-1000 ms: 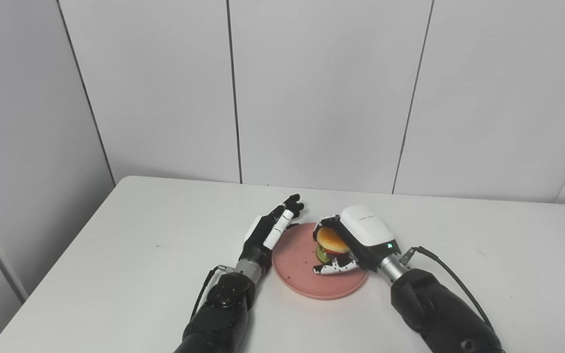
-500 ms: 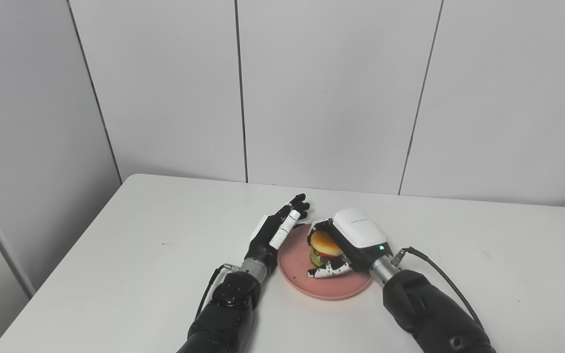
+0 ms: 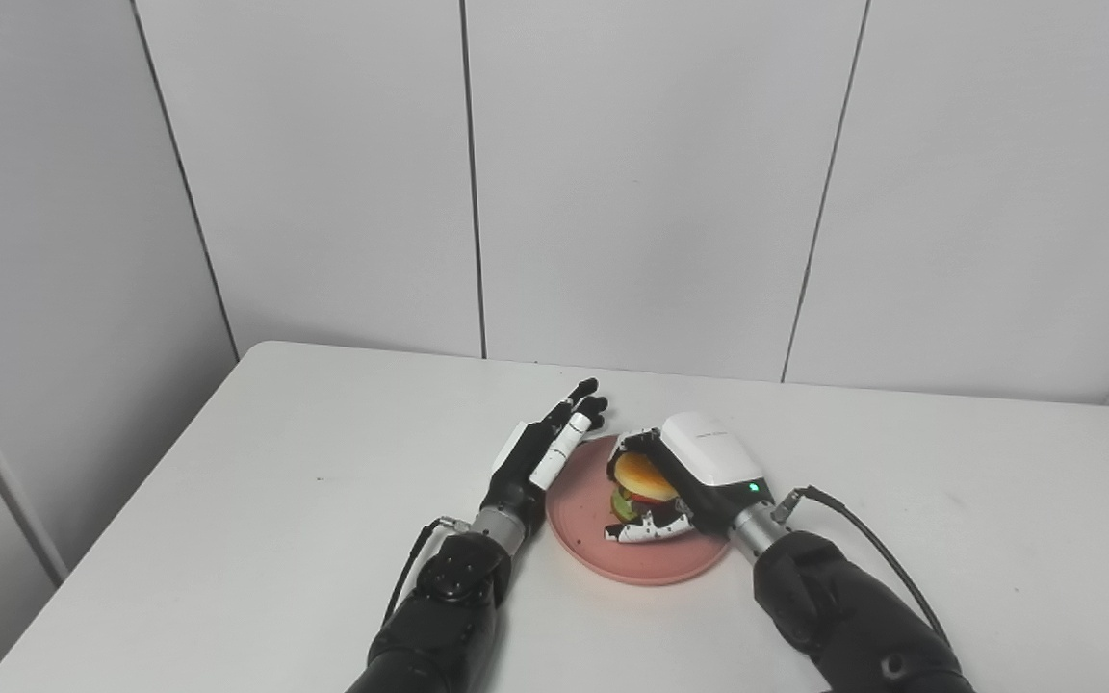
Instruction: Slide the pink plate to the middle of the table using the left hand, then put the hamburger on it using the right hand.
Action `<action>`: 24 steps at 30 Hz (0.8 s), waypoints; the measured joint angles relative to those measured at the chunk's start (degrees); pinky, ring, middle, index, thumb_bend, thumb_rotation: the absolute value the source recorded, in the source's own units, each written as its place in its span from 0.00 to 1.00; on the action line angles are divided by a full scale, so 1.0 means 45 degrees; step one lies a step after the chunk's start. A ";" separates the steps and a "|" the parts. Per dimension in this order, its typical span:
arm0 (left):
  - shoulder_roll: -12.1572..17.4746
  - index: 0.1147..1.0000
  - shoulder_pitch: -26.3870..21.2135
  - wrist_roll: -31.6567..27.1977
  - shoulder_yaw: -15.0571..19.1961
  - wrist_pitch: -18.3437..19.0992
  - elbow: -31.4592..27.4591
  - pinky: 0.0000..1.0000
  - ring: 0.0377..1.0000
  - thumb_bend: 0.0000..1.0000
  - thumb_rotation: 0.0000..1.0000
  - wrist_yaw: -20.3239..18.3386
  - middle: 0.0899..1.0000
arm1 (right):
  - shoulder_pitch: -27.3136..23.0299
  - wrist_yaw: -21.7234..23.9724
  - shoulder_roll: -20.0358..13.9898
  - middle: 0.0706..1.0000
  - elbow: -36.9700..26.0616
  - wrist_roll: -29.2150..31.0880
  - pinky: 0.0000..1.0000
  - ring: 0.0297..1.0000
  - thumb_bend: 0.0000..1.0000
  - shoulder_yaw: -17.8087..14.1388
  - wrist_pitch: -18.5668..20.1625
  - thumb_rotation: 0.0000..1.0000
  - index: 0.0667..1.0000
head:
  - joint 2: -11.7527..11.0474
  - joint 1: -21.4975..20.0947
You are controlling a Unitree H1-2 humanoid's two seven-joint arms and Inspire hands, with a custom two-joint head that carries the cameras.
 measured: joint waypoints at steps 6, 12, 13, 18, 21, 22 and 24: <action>-0.0005 0.91 0.0030 -0.0001 0.0008 0.0034 -0.0074 0.84 0.97 0.76 0.86 -0.0039 0.99 | 0.0144 0.1089 -0.0170 0.62 -0.0519 0.0224 0.51 0.57 0.70 -0.0008 0.0225 0.70 0.67 | 0.0020 -0.0020; 0.0002 0.88 0.0091 0.0050 -0.0019 0.0097 -0.0188 0.84 0.94 0.79 0.88 -0.0020 0.94 | 0.0161 0.1858 -0.0300 0.79 -0.0625 0.0555 0.82 0.80 0.78 -0.0004 0.0198 0.85 0.77 | 0.0039 -0.0078; 0.0002 0.88 0.0091 0.0049 -0.0025 0.0103 -0.0191 0.84 0.94 0.80 0.88 -0.0018 0.93 | 0.0161 0.1894 -0.0310 0.80 -0.0623 0.0599 0.84 0.82 0.79 0.0004 0.0193 0.86 0.77 | 0.0039 -0.0078; -0.0002 0.87 0.0092 0.0048 -0.0013 0.0106 -0.0186 0.84 0.92 0.81 0.87 -0.0022 0.92 | 0.0165 0.2206 -0.0328 0.85 -0.0618 0.0643 0.91 0.86 0.81 0.0070 0.0192 0.91 0.81 | 0.0020 -0.0098; -0.0003 0.87 0.0091 0.0047 -0.0001 0.0109 -0.0183 0.84 0.92 0.81 0.87 -0.0030 0.92 | 0.0165 0.2284 -0.0347 0.86 -0.0623 0.0658 0.92 0.87 0.81 0.0070 0.0192 0.92 0.83 | 0.0000 -0.0117; -0.0003 0.88 0.0091 0.0048 -0.0001 0.0111 -0.0183 0.84 0.93 0.81 0.87 -0.0031 0.93 | 0.0165 0.2313 -0.0352 0.86 -0.0639 0.0664 0.93 0.87 0.80 0.0069 0.0192 0.92 0.83 | 0.0000 -0.0117; -0.0003 0.87 0.0091 0.0048 -0.0005 0.0117 -0.0184 0.84 0.93 0.81 0.87 -0.0031 0.94 | 0.0165 0.2332 -0.0361 0.87 -0.0666 0.0677 0.93 0.87 0.79 0.0068 0.0193 0.91 0.83 | 0.0000 -0.0156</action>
